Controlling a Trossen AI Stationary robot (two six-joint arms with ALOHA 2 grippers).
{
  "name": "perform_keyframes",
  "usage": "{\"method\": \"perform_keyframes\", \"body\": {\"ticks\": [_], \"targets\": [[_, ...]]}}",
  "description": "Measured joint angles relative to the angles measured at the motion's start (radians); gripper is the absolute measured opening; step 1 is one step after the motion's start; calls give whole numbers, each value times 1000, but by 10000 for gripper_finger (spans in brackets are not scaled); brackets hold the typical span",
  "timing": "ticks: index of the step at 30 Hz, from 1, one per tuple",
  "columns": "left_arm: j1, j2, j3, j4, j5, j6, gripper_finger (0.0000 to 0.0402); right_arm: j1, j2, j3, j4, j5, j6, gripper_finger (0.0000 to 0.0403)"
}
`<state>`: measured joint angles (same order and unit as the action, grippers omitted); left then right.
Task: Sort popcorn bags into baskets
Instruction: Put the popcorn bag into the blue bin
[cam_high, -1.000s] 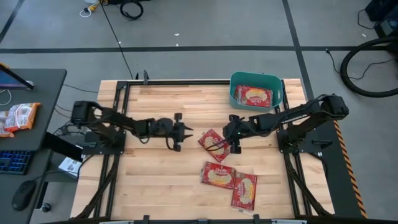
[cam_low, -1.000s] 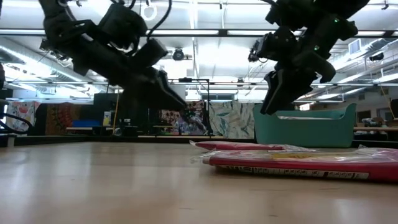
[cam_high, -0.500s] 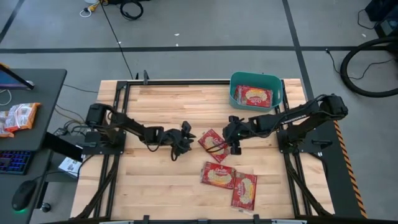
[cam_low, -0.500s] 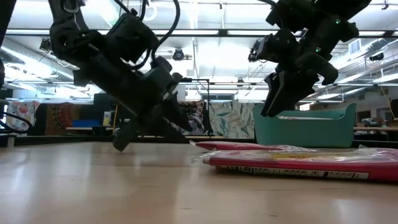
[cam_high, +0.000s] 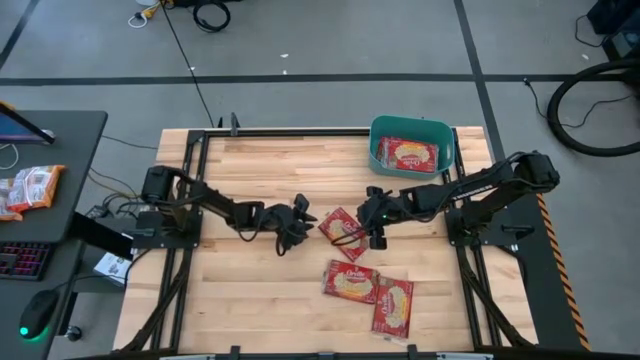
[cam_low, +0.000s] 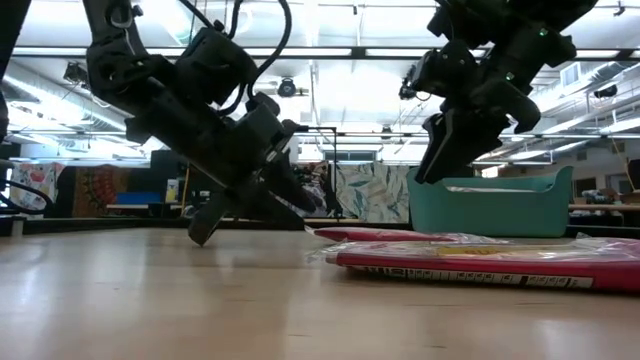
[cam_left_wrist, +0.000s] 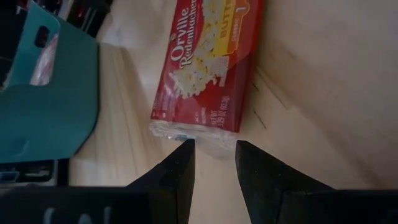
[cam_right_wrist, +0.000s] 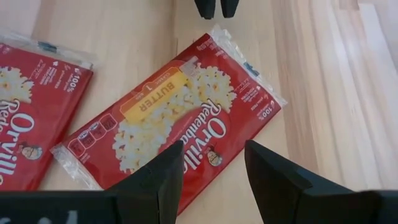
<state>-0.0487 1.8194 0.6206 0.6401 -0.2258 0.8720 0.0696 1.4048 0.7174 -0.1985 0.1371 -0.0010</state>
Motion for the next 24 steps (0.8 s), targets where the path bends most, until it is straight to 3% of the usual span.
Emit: {"method": "perform_keyframes", "body": {"ticks": [3, 9, 15, 24], "targets": [[12, 0, 24, -58, 9, -34, 121, -1, 0, 0, 14, 0, 0, 176], [17, 7, 203, -452, -5, -89, 121, 0, 0, 0, 23, -4, 1, 176], [20, 17, 243, -464, -86, -19, 121, 2, 0, 0, 19, -8, 2, 176], [9, 17, 242, -467, -26, 44, 121, 19, 0, 0, 19, -8, 5, 176]]}}
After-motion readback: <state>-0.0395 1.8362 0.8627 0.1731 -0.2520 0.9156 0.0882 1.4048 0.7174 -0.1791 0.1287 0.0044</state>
